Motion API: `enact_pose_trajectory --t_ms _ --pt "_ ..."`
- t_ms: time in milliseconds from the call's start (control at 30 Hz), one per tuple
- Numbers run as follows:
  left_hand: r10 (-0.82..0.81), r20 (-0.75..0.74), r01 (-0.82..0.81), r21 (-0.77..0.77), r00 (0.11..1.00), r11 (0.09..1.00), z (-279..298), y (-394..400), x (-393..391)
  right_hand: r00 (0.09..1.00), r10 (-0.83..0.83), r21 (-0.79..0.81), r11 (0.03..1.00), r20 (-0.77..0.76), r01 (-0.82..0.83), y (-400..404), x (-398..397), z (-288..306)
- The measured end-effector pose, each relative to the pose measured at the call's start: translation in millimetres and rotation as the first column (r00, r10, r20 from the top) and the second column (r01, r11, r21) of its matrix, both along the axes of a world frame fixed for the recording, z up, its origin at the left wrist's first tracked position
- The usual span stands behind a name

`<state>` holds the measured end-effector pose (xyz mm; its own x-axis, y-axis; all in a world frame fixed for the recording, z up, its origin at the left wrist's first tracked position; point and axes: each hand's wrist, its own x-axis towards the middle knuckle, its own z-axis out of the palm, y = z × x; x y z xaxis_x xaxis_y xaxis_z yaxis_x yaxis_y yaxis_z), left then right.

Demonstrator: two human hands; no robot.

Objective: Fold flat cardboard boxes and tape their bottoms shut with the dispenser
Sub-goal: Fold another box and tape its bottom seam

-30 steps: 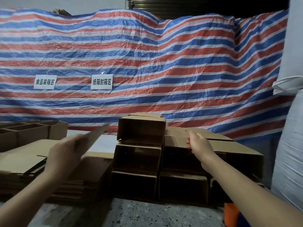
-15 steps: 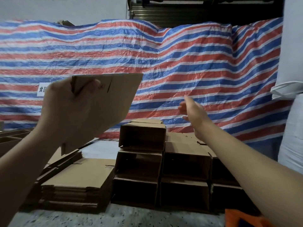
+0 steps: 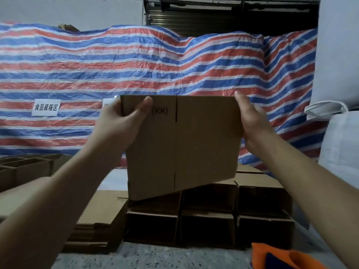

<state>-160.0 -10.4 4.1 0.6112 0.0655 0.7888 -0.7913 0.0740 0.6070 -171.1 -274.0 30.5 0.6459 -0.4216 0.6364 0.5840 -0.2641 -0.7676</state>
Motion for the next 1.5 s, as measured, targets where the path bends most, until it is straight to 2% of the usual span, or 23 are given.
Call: enact_pose_trajectory --t_ms 167,333,500,633,800,933,1000,1100,1333,1500 --pt "-0.051 -0.222 0.034 -0.079 0.974 0.996 -39 -22 18 0.993 -0.030 0.085 0.996 -0.111 0.040 -21 -23 -46" --pt "0.063 -0.395 -0.054 0.032 0.917 0.998 -93 -42 31 0.974 -0.039 0.120 0.991 -0.224 0.067 -30 -31 -101" --pt "0.051 -0.485 -0.038 0.036 0.873 0.999 -156 -56 38 0.949 -0.019 0.166 0.983 -0.314 0.074 -37 -26 -166" --pt "0.097 -0.479 -0.064 0.086 0.872 0.994 -193 -60 39 0.915 0.026 0.183 0.982 -0.403 0.053 -47 -19 -208" --pt "0.096 -0.472 -0.065 0.082 0.876 0.995 -193 -60 39 0.894 0.164 0.124 0.985 -0.418 -0.122 -65 -15 -205" --pt "0.018 -0.528 0.001 0.036 0.849 0.999 -191 -57 38 0.842 0.427 0.369 0.879 -0.330 -0.301 -79 -15 -197" --pt "-0.047 -0.579 0.043 -0.020 0.814 0.999 -190 -56 37 0.809 0.491 0.416 0.841 -0.323 -0.344 -82 -17 -194" --pt "-0.106 -0.607 0.069 -0.085 0.788 0.994 -189 -57 36 0.778 0.513 0.390 0.841 -0.361 -0.374 -82 -19 -190" --pt "-0.124 -0.611 0.022 -0.171 0.782 0.985 -184 -70 32 0.705 0.571 0.354 0.819 -0.420 -0.452 -75 -24 -188" --pt "-0.122 -0.620 0.056 -0.125 0.775 0.991 -178 -75 46 0.715 0.555 0.252 0.832 -0.425 -0.495 -66 -37 -186"
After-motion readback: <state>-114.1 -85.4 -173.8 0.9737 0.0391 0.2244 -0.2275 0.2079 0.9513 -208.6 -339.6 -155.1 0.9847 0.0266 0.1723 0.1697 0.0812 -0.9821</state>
